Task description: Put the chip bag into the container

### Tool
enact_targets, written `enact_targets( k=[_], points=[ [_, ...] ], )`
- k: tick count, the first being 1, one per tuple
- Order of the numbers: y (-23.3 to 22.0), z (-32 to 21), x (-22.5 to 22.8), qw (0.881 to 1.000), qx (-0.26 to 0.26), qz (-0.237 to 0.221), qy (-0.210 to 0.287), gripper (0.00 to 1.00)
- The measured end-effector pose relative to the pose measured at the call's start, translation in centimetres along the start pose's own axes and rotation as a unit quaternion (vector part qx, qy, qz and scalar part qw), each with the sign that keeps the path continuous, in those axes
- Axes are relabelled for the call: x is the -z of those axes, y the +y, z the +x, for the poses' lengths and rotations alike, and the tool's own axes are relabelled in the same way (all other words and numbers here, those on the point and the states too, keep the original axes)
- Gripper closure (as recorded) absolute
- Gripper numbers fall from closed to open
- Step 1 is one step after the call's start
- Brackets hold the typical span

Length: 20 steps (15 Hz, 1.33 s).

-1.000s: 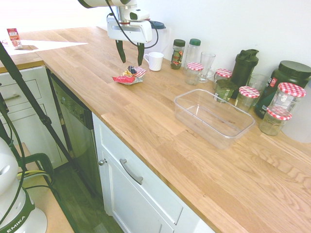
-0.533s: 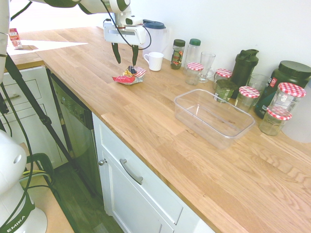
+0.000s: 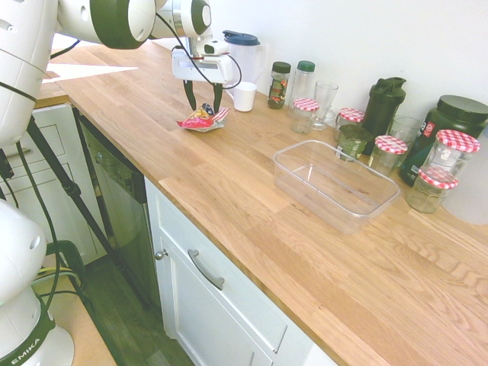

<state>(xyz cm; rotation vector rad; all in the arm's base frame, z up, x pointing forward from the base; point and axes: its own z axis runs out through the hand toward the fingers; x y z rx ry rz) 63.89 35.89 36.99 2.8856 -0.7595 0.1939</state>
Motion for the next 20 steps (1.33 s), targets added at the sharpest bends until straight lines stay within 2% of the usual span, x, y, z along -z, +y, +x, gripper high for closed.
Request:
enact_targets(
  k=[4, 9, 20],
  points=[
    [0.4, 1.1, 0.5, 1.000, -0.003, -0.006, 0.004, 1.00],
    [0.0, 0.6, -1.1, 1.000, 0.003, -0.016, 0.001, 1.00],
    [-0.2, -0.1, -0.8, 1.000, 0.004, -0.008, 0.006, 1.00]
  ],
)
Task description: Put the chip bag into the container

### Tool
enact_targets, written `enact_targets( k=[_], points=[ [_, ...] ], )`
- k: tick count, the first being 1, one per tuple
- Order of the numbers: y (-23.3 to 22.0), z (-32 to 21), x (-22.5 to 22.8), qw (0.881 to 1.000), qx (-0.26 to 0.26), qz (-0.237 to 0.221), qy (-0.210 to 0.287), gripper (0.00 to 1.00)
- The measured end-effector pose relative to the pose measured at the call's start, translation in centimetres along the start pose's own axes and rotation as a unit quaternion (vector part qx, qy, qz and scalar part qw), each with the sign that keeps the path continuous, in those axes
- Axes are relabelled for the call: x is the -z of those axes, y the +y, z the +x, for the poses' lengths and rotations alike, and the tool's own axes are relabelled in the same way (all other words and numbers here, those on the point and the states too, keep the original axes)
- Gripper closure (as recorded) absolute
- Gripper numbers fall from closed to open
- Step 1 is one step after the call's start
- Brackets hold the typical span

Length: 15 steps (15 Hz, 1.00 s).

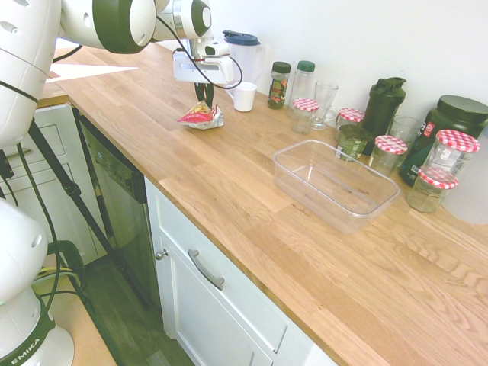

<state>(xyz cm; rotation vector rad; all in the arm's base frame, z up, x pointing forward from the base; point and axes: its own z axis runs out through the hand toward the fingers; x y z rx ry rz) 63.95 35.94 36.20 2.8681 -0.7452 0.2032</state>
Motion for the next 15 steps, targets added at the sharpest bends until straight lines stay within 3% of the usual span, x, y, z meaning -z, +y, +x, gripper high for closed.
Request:
enact_targets(
  k=[4, 7, 11, 15],
  points=[
    [1.9, -0.5, 2.7, 1.000, -0.005, 0.010, 0.010, 1.00],
    [6.8, 1.3, 7.9, 0.999, -0.032, 0.035, 0.027, 1.00],
    [20.3, 8.4, 13.8, 0.992, -0.096, 0.079, 0.021, 1.00],
    [36.9, 13.4, 12.3, 0.983, -0.142, 0.115, -0.003, 1.00]
  ],
)
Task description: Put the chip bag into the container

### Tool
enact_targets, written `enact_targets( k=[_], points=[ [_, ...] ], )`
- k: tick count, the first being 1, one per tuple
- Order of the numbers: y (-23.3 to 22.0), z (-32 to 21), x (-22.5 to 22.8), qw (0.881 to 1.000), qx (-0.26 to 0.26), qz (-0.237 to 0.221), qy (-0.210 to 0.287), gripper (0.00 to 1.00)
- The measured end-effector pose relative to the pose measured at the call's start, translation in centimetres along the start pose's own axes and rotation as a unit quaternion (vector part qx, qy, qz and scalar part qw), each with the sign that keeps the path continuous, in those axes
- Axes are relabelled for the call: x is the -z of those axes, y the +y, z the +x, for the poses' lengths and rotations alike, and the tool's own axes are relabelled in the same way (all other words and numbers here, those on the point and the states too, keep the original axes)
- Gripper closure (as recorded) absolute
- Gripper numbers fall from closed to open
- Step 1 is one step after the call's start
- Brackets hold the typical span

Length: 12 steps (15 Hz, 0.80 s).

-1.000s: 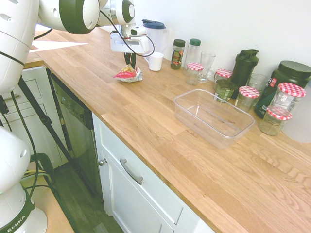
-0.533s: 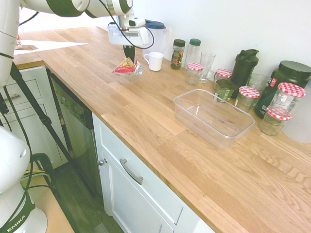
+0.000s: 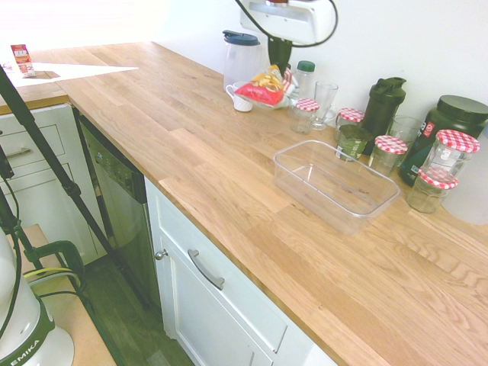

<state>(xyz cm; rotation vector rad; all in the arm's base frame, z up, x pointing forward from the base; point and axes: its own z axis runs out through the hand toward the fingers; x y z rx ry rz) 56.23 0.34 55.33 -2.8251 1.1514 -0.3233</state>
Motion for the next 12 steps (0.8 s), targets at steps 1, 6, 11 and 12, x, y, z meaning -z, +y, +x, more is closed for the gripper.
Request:
enact_targets(
  k=[1, 6, 11, 12],
  points=[
    [3.3, 1.3, -1.0, 1.000, -0.008, 0.004, -0.007, 1.00],
    [13.4, 5.9, -6.2, 0.999, -0.026, 0.021, -0.034, 1.00],
    [14.4, 8.8, -9.2, 0.999, -0.018, 0.019, -0.046, 1.00],
    [14.3, 9.3, -10.0, 0.999, -0.017, 0.017, -0.049, 1.00]
  ],
)
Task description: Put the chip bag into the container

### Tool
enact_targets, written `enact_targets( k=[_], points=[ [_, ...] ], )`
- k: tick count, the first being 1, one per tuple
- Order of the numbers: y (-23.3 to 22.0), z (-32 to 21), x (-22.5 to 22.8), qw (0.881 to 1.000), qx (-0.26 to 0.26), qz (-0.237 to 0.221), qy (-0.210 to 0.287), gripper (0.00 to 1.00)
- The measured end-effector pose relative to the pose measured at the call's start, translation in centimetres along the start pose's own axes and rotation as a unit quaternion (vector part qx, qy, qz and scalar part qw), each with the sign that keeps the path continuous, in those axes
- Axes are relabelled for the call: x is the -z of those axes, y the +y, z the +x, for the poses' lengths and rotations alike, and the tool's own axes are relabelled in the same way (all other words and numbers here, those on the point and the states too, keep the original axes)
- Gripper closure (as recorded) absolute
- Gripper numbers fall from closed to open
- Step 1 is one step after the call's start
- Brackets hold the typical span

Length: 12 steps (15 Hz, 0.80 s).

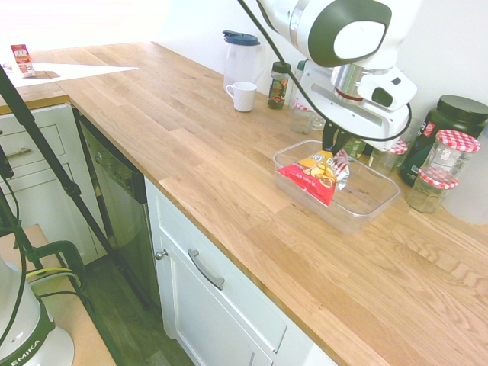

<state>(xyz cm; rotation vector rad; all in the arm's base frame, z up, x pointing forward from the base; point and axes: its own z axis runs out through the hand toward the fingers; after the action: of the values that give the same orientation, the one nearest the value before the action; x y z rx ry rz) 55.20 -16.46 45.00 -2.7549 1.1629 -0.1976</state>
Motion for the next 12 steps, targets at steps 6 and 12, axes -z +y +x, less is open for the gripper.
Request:
enact_targets(
  k=[6, 12],
  points=[
    [-1.4, 2.5, -2.3, 1.000, 0.003, -0.007, -0.006, 0.00],
    [-2.1, 4.4, -4.7, 0.999, 0.002, -0.023, -0.024, 0.00]
  ],
)
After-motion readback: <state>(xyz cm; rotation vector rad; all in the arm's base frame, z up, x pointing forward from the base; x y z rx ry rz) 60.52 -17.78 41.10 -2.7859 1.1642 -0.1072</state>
